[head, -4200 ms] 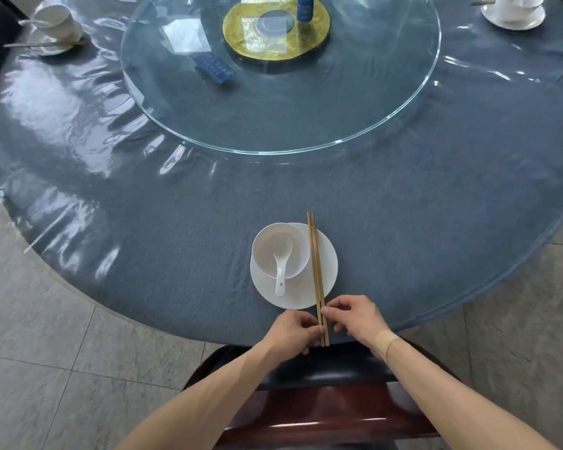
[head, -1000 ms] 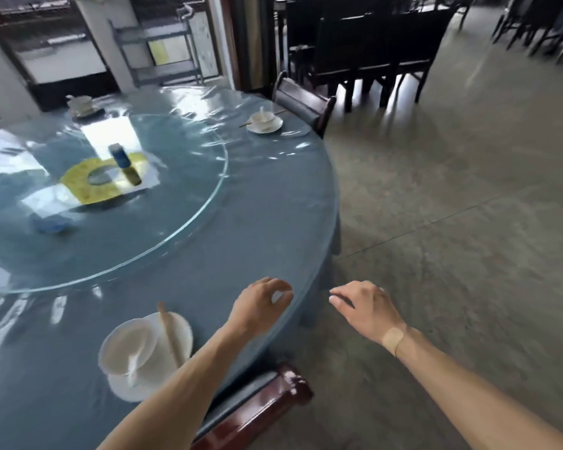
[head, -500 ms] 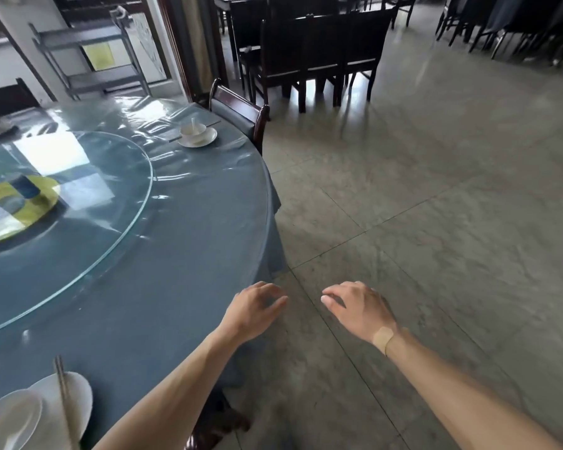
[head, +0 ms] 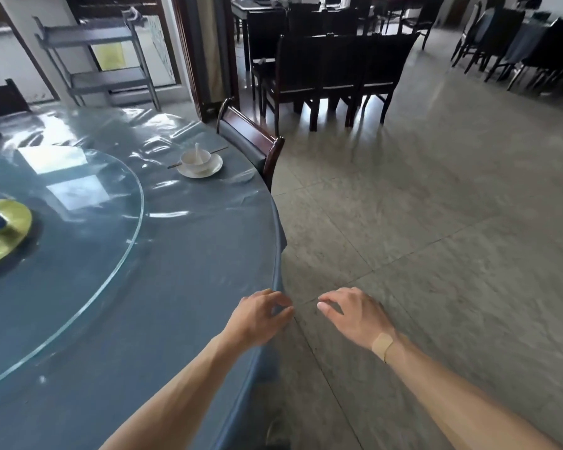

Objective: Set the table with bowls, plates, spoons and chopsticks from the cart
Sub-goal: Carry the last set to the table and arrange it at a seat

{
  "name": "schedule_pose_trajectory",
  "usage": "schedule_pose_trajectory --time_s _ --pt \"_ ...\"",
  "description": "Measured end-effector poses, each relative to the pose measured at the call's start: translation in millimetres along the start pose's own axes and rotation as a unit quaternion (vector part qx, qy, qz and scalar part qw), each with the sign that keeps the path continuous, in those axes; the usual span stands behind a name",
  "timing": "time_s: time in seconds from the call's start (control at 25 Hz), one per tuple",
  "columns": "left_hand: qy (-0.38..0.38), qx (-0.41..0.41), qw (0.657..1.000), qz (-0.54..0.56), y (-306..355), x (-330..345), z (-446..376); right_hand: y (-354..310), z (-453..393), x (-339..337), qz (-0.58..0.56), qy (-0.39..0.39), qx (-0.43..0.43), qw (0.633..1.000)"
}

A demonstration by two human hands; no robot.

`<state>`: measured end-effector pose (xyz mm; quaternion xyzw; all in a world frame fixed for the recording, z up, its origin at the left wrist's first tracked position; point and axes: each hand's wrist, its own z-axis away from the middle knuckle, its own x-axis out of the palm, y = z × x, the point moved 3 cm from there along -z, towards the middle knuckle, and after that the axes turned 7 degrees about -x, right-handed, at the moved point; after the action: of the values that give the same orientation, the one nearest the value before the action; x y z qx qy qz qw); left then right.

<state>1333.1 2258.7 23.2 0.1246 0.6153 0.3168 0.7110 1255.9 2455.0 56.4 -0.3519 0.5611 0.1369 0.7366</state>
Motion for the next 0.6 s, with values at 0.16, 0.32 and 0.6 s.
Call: schedule_pose_trajectory --time_s 0.16,0.32,0.6 --pt "-0.003 0.008 1.0 -0.01 0.2 -31.0 -62.0 14.2 -64.3 -18.9 -0.005 0.014 0.004 1.0" --pt "-0.009 0.003 1.0 -0.017 1.7 -48.3 -117.1 36.7 -117.5 -32.7 -0.012 0.01 0.005 1.0" --pt "-0.029 -0.019 0.999 -0.027 21.4 -43.6 -231.8 103.7 -214.5 -49.7 -0.026 -0.012 -0.032 0.999"
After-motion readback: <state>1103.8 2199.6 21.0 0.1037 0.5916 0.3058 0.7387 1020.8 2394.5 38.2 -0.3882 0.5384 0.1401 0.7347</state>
